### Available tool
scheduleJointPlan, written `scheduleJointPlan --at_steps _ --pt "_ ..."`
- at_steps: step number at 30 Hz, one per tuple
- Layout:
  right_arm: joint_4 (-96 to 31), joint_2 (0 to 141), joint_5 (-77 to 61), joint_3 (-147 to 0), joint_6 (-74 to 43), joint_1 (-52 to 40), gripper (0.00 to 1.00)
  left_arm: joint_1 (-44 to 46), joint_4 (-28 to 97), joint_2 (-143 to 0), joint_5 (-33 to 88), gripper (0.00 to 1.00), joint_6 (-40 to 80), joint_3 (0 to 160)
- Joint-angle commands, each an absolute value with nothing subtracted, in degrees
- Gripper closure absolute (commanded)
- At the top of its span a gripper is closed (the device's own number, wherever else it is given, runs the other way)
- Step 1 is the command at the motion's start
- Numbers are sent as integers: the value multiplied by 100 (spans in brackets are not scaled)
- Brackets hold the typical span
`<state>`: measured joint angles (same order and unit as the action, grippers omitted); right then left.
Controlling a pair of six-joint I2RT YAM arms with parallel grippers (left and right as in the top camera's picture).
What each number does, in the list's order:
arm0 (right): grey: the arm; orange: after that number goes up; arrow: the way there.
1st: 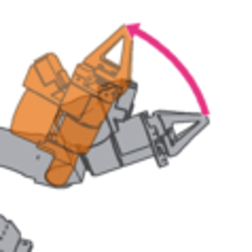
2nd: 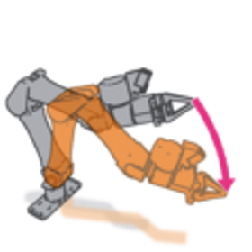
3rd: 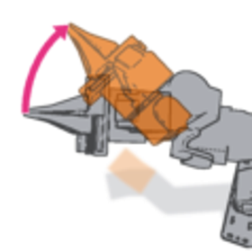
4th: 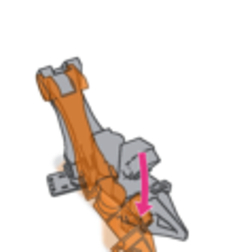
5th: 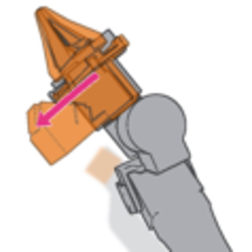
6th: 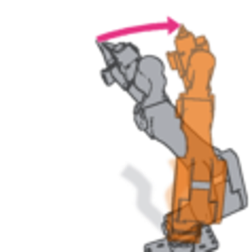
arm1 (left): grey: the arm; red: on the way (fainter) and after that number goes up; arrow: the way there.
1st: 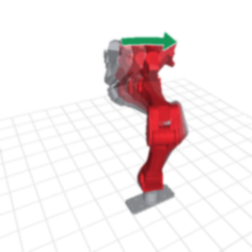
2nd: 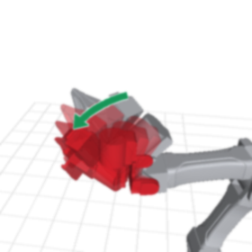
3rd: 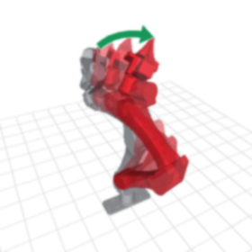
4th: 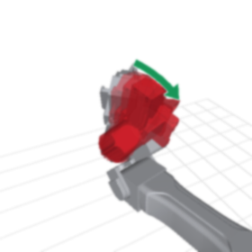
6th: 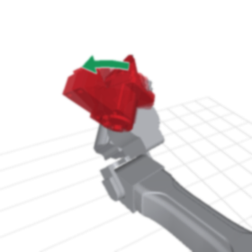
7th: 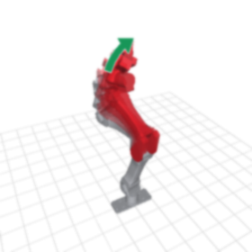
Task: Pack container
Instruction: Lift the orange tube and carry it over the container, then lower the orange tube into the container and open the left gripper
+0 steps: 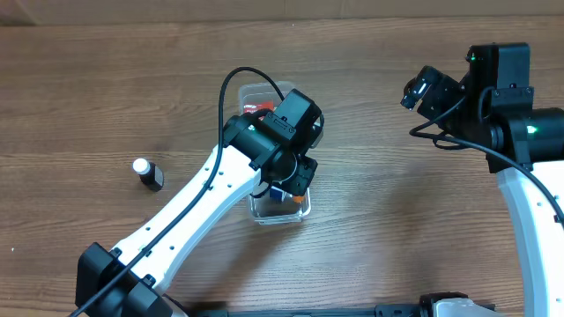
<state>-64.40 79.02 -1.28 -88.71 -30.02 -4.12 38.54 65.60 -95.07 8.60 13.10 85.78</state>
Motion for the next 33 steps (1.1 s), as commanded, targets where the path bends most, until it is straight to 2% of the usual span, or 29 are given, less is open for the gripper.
scheduleJointPlan --at_steps 1,13,16,21,33 --pt "-6423 7861 -117 -8899 -3026 -395 0 3865 6569 -9515 709 71 1175 8639" --pt "-6423 7861 -117 -8899 -3026 -392 0 3868 6202 -9533 786 67 1181 8025" --pt "-6423 7861 -115 -8899 -3026 -395 0 3870 6154 -9533 867 62 1179 7979" --pt "-6423 7861 -117 -8899 -3026 -392 0 3872 6080 -9533 875 40 1177 7970" --pt "-6423 7861 -117 -8899 -3026 -395 0 3809 6163 -9515 770 36 1175 8405"
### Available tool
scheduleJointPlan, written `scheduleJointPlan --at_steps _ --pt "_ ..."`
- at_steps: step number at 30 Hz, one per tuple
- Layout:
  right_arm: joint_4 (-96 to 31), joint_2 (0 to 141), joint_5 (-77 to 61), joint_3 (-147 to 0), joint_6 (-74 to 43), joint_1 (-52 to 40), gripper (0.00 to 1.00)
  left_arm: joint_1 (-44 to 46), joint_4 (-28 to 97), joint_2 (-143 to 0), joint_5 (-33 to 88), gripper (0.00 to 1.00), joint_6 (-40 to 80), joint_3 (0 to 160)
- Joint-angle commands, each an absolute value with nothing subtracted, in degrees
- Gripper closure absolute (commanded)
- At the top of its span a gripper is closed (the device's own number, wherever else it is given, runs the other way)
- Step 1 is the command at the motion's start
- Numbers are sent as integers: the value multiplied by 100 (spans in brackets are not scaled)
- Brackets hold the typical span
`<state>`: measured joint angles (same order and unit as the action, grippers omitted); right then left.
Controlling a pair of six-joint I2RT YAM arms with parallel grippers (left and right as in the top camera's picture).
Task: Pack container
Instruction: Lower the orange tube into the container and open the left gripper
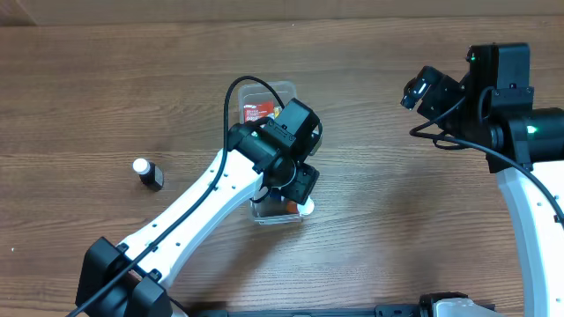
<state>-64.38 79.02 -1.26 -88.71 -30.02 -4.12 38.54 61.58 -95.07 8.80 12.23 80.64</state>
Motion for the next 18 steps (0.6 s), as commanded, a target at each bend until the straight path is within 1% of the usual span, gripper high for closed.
scheduleJointPlan --at_steps 1,3,6,10,14,17,18 --pt "-6423 7861 -117 -8899 -3026 -395 0 3782 6143 -9515 679 36 1175 8425" --pt "-6423 7861 -117 -8899 -3026 -392 0 3745 6121 -9520 633 41 1170 8420" --pt "-6423 7861 -117 -8899 -3026 -392 0 3743 6117 -9537 392 50 1133 8381" --pt "-6423 7861 -117 -8899 -3026 -392 0 3726 6005 -9612 34 54 1131 8195" --pt "-6423 7861 -117 -8899 -3026 -392 0 3699 5734 -9867 25 58 893 8103" --pt "-6423 7861 -117 -8899 -3026 -395 0 3697 5625 -10182 21 65 790 8103" --pt "-6423 7861 -117 -8899 -3026 -392 0 3697 5625 -10289 23 71 790 8103"
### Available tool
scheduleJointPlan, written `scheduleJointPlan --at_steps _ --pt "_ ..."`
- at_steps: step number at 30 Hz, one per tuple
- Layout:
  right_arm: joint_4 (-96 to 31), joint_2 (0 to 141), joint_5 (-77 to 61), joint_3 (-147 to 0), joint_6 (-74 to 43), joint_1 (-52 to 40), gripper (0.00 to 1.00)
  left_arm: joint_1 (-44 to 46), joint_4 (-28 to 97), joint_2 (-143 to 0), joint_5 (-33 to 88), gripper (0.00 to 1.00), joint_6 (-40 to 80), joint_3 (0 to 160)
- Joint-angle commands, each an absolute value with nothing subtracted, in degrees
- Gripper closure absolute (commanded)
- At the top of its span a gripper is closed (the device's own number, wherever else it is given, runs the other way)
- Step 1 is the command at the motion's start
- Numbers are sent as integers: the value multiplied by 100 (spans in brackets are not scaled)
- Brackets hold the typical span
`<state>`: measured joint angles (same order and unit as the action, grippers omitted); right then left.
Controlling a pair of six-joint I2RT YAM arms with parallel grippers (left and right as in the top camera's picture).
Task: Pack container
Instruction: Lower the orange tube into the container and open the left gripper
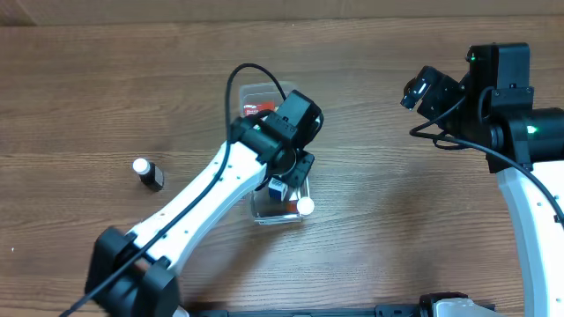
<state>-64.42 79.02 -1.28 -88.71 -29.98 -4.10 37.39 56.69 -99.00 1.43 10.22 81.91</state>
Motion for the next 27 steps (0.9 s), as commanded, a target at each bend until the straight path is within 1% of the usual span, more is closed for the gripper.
scheduleJointPlan --at_steps 1,2,4,9,15,21,25,27 --pt "-6423 7861 -117 -8899 -3026 -395 0 3697 5625 -10392 21 76 790 8103" --pt "-6423 7861 -117 -8899 -3026 -395 0 3697 5603 -10503 21 80 790 8103" --pt "-6423 7861 -117 -8899 -3026 -395 0 3697 5507 -10648 -23 84 792 8103" --pt "-6423 7861 -117 -8899 -3026 -392 0 3697 5384 -10650 -64 84 803 8103" --pt "-6423 7861 -117 -8899 -3026 -392 0 3483 5743 -10650 -784 84 1555 8103" --pt "-6423 7861 -115 -8899 -3026 -392 0 3103 6066 -10632 -705 83 1802 8106" --pt "-6423 7861 -117 -8899 -3026 -392 0 3089 6104 -10477 -497 77 1809 8145" --pt "-6423 7861 -115 -8899 -3026 -395 0 3129 6055 -10291 -460 71 1916 8160"
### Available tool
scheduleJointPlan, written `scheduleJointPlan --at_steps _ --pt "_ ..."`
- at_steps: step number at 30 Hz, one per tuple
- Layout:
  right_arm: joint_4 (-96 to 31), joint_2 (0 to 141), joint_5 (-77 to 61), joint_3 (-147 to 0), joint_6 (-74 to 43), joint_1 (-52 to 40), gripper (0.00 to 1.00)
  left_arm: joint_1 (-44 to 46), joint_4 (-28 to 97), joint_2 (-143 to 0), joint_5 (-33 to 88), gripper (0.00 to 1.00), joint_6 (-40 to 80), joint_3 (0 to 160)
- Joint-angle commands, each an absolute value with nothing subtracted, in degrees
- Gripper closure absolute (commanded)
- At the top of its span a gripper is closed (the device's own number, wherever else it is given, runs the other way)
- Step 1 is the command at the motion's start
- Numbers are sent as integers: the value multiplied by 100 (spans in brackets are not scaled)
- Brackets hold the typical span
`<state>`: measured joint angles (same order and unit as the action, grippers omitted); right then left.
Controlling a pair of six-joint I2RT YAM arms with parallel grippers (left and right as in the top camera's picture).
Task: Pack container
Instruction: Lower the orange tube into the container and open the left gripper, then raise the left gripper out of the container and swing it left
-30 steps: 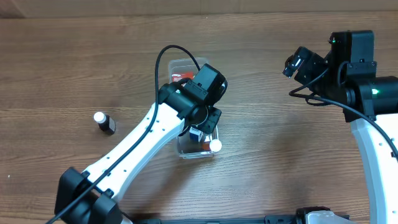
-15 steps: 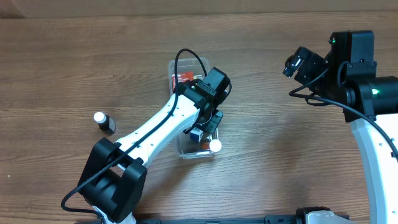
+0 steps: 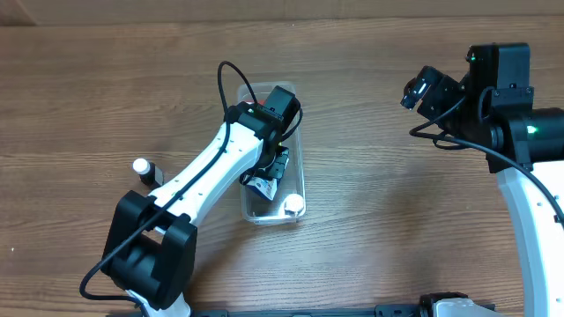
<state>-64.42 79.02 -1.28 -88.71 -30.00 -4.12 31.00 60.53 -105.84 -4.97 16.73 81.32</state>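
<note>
A clear plastic container (image 3: 302, 167) lies lengthwise in the middle of the table. Inside it, at the near end, are a small bottle with a white cap (image 3: 293, 204) and a dark packet with a white label (image 3: 258, 186). My left gripper (image 3: 274, 165) hangs over the container's middle, pointing down; its wrist hides most of the fingers, and they look open with nothing in them. Another small dark bottle with a white cap (image 3: 146, 171) stands on the table to the left, beside my left arm. My right gripper (image 3: 416, 92) is held high at the far right, empty, with no gap showing.
The left arm (image 3: 189, 189) slants from the near left edge up to the container and passes close to the standing bottle. The right arm's dark housing (image 3: 507, 97) and white link fill the right edge. Bare wood tabletop (image 3: 370, 202) lies between the container and the right arm.
My left gripper has moved from the container's near end toward its middle and to the left. The white-capped bottle now lies free in the near end. The right arm has not moved.
At first my left gripper was low over the container's near end with a blue and orange item at its fingers. A white cap then showed there under the gripper. Now the gripper is further up the container and the capped bottle rests inside. The standing bottle stayed put.
</note>
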Motion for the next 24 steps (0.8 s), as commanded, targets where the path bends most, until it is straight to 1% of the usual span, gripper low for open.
scheduleJointPlan --at_steps 1,3,5,10,15,21,24 --pt "-6423 7861 -115 -8899 -3026 -395 0 3131 6025 -10210 -462 69 1957 8160" --pt "-6423 7861 -117 -8899 -3026 -392 0 3131 5979 -10025 -480 64 1997 8160" --pt "-6423 7861 -117 -8899 -3026 -395 0 3120 5988 -9946 -489 62 1999 8160" --pt "-6423 7861 -117 -8899 -3026 -395 0 3087 6125 -9968 -495 62 1940 8158" --pt "-6423 7861 -115 -8899 -3026 -392 0 3190 5793 -9979 -276 63 1118 8158" --pt "-6423 7861 -117 -8899 -3026 -395 0 3216 5494 -10138 -270 65 635 8145" --pt "-6423 7861 -117 -8899 -3026 -392 0 3216 5389 -10355 -139 66 178 8145"
